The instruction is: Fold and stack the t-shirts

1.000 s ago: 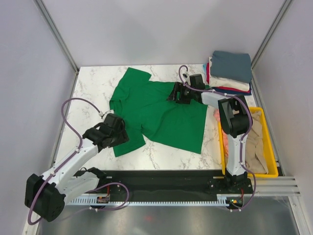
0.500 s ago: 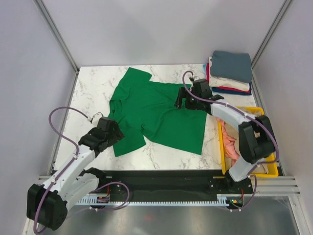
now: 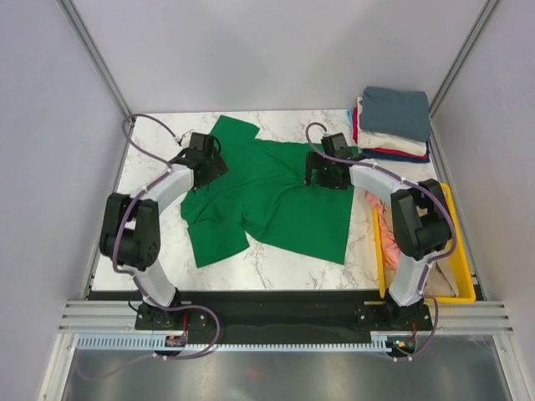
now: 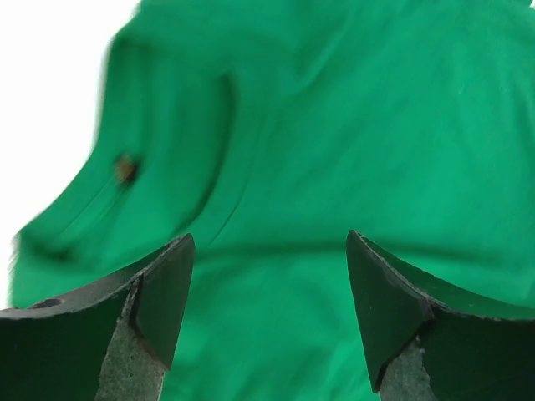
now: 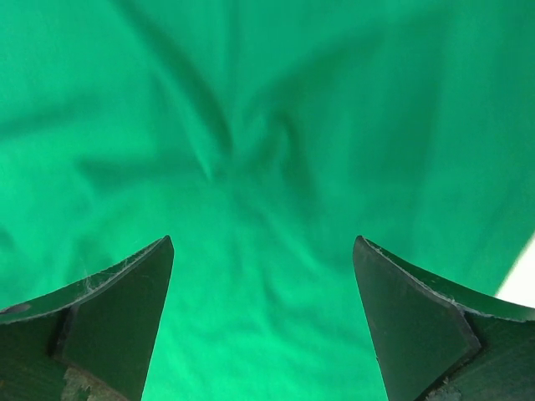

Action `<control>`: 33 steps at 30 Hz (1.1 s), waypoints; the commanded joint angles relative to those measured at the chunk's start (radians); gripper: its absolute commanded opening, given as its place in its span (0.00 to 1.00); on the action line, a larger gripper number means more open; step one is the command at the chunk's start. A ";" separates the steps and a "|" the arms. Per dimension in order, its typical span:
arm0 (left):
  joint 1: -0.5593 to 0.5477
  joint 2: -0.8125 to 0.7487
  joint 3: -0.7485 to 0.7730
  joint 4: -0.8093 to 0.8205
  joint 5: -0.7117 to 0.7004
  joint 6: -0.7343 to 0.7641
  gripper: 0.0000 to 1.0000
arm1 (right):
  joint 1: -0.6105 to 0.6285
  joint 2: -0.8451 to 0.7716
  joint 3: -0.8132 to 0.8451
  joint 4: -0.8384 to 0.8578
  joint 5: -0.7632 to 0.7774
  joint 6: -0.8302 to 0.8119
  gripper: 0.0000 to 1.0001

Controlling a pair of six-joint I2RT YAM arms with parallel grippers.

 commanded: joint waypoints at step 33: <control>0.396 0.676 1.054 -0.418 0.320 0.175 0.79 | -0.085 0.772 1.165 -0.153 -0.307 -0.075 0.98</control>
